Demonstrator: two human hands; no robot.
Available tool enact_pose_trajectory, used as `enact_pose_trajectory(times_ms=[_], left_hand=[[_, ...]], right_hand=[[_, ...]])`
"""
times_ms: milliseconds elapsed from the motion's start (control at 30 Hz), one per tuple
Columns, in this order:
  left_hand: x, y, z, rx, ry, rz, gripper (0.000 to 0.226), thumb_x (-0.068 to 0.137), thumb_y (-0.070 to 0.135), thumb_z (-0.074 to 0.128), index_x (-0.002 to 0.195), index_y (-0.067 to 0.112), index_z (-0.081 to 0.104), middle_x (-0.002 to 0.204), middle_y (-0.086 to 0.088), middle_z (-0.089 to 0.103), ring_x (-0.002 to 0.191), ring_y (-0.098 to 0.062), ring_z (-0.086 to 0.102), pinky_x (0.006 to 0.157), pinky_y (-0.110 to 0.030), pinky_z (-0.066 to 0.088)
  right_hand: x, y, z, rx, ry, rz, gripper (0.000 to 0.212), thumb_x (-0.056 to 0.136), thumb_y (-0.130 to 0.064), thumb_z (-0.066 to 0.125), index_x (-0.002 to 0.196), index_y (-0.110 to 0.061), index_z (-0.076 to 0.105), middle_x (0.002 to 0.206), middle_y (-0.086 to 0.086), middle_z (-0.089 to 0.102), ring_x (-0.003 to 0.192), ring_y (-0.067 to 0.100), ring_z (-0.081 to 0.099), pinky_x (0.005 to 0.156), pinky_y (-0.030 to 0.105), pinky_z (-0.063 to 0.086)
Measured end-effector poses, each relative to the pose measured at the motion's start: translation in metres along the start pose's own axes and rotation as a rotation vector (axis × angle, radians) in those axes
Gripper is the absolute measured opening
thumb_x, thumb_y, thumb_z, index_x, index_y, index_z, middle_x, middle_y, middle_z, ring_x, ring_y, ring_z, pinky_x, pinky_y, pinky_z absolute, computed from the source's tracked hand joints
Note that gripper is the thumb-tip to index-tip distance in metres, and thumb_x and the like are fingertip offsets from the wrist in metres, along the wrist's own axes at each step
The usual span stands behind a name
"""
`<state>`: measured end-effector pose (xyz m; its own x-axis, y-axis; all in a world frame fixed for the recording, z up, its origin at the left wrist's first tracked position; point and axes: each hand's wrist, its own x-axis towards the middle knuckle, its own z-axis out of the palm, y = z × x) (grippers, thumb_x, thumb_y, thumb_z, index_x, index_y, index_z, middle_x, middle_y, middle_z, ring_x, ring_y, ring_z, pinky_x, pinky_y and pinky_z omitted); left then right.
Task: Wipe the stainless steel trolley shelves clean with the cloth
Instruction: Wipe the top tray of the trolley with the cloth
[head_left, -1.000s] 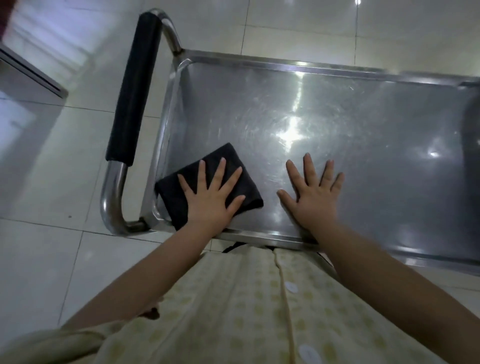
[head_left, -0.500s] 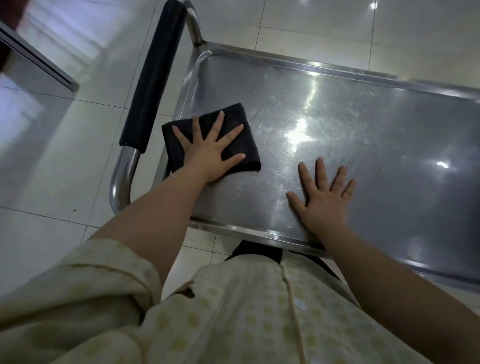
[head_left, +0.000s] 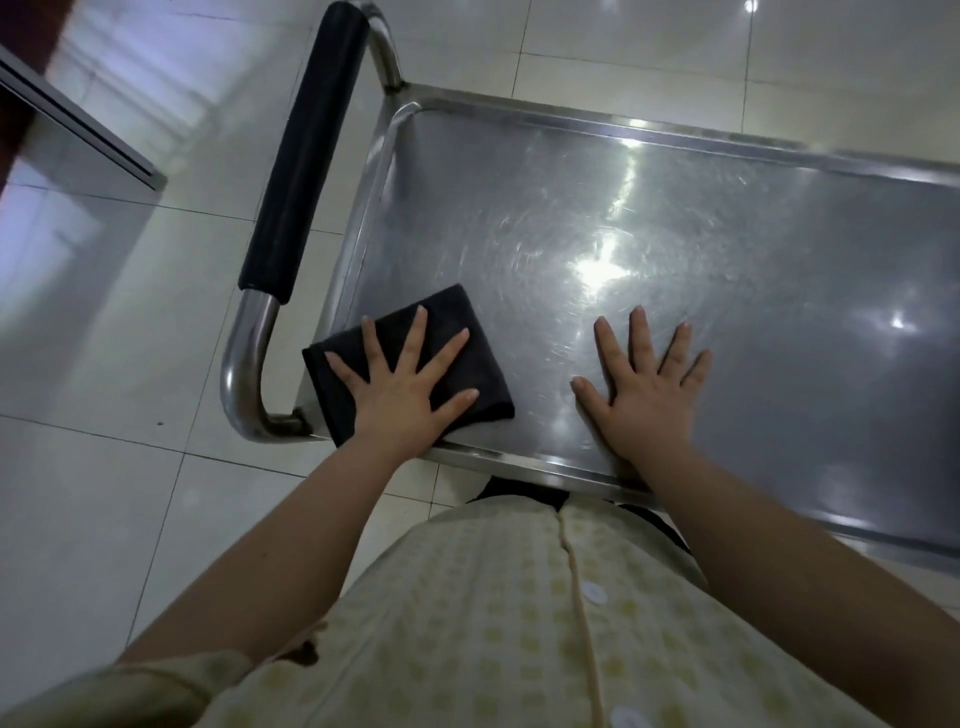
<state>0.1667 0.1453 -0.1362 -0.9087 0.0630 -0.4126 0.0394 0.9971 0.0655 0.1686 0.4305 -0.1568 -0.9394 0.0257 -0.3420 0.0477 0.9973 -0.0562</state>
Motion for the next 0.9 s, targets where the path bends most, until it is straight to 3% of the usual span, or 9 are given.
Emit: enact_pose_trajectory(times_ms=[200, 467, 567, 700, 900], left_hand=[[0.050, -0.021, -0.027, 0.111, 0.009, 0.202, 0.068, 0.079, 0.087, 0.008, 0.138, 0.066, -0.019, 0.160, 0.016, -0.024, 0.145, -0.041, -0.020, 0.104, -0.077, -0.012], [-0.017, -0.020, 0.008, 0.077, -0.025, 0.148, 0.072, 0.074, 0.087, -0.007, 0.141, 0.062, -0.020, 0.155, 0.015, -0.035, 0.143, -0.040, -0.028, 0.103, -0.074, -0.018], [-0.026, -0.015, 0.011, 0.065, -0.030, 0.124, 0.073, 0.073, 0.088, -0.004, 0.139, 0.063, -0.023, 0.152, 0.016, -0.039, 0.142, -0.039, -0.031, 0.103, -0.073, -0.020], [-0.022, -0.013, 0.009, 0.076, -0.019, 0.120, 0.074, 0.075, 0.087, 0.000, 0.141, 0.061, -0.020, 0.153, 0.015, -0.038, 0.142, -0.040, -0.030, 0.103, -0.074, -0.019], [-0.014, 0.037, 0.009, 0.086, 0.000, 0.218, 0.071, 0.077, 0.086, 0.001, 0.140, 0.062, -0.022, 0.159, 0.011, -0.029, 0.142, -0.046, -0.026, 0.101, -0.079, -0.013]], right_hand=[[0.000, 0.001, -0.004, 0.013, -0.001, 0.001, 0.074, 0.088, -0.080, 0.009, 0.148, -0.049, -0.020, 0.160, -0.007, -0.027, 0.143, 0.042, -0.026, 0.112, 0.065, -0.012], [-0.001, 0.004, -0.002, 0.022, -0.002, 0.005, 0.074, 0.087, -0.081, 0.008, 0.148, -0.049, -0.019, 0.159, -0.007, -0.028, 0.143, 0.042, -0.028, 0.111, 0.067, -0.011], [-0.001, 0.003, -0.007, 0.014, -0.035, -0.019, 0.074, 0.087, -0.080, 0.007, 0.148, -0.048, -0.020, 0.159, -0.007, -0.028, 0.142, 0.043, -0.028, 0.111, 0.068, -0.011], [-0.013, 0.036, -0.013, -0.044, -0.043, -0.027, 0.076, 0.087, -0.079, 0.009, 0.150, -0.046, -0.017, 0.161, -0.009, -0.020, 0.145, 0.043, -0.021, 0.110, 0.071, -0.010], [-0.030, 0.054, -0.001, -0.005, -0.074, -0.004, 0.075, 0.082, -0.080, -0.006, 0.147, -0.047, -0.024, 0.156, -0.010, -0.032, 0.142, 0.044, -0.029, 0.110, 0.068, -0.015]])
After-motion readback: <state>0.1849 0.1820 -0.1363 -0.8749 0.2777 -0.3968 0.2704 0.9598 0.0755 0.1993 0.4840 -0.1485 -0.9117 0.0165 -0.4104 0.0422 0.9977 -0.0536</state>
